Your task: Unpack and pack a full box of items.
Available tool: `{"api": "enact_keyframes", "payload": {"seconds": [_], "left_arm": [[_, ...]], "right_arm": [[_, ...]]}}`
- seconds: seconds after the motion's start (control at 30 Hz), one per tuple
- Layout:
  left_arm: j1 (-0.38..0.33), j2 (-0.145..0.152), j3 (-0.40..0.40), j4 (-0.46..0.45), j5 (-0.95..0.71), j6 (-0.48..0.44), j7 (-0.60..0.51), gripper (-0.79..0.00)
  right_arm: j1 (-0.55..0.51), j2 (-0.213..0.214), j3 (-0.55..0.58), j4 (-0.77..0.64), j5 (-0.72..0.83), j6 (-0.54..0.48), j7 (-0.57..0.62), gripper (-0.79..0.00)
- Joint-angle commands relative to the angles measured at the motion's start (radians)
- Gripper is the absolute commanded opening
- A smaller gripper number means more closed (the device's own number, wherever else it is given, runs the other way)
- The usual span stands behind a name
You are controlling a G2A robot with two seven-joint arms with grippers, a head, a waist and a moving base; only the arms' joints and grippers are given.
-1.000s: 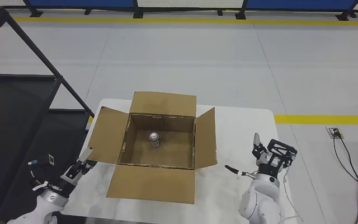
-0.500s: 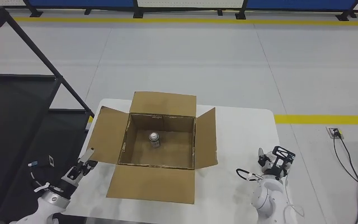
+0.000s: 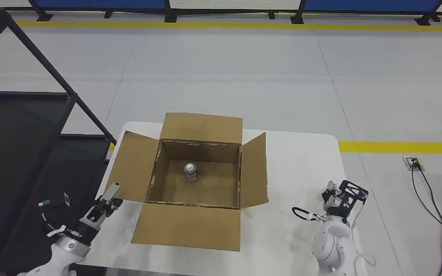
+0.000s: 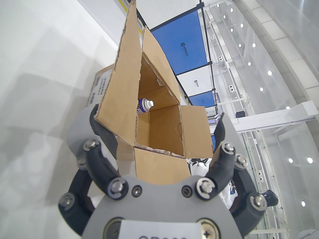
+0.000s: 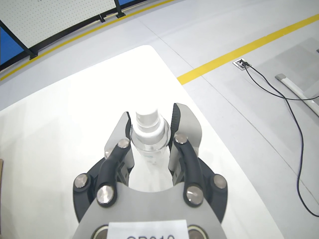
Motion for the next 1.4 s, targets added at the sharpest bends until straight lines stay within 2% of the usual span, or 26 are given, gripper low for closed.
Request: {"api": "enact_keyframes", "payload": {"seconds": [0.0,0.17,0.4,0.6,0.73,0.93,1.1,1.37], "left_arm": [[0.003,0.000,-0.002,0.000,-0.002,-0.004,0.003,0.000],[0.014,-0.002,-0.011,0.006,-0.016,-0.021,0.008,0.000],[0.030,-0.004,-0.025,0.017,-0.044,-0.049,0.010,0.000],[0.041,-0.006,-0.030,0.029,-0.064,-0.073,0.010,0.000],[0.049,-0.007,-0.036,0.037,-0.077,-0.088,0.009,0.000],[0.051,-0.008,-0.044,0.044,-0.092,-0.099,0.005,0.000],[0.043,-0.007,-0.048,0.045,-0.096,-0.096,-0.005,0.000],[0.016,-0.005,-0.049,0.053,-0.086,-0.079,-0.029,0.000]], "right_arm": [[-0.002,-0.002,-0.020,-0.024,0.007,0.004,-0.006,-0.785],[0.000,-0.009,-0.106,-0.147,0.000,0.035,-0.032,-0.785],[-0.005,-0.030,-0.394,-0.411,-0.146,0.081,-0.040,-0.785],[0.103,-0.050,-0.642,-0.426,-0.288,0.084,0.068,-0.785],[0.192,-0.069,-0.763,-0.342,-0.330,0.079,0.153,-0.785],[0.360,-0.106,-0.874,-0.043,-0.423,0.093,0.380,-0.785],[0.471,-0.144,-0.916,0.216,-0.385,0.120,0.481,-0.785],[0.571,-0.188,-0.905,0.447,-0.287,0.172,0.520,-0.785]]}}
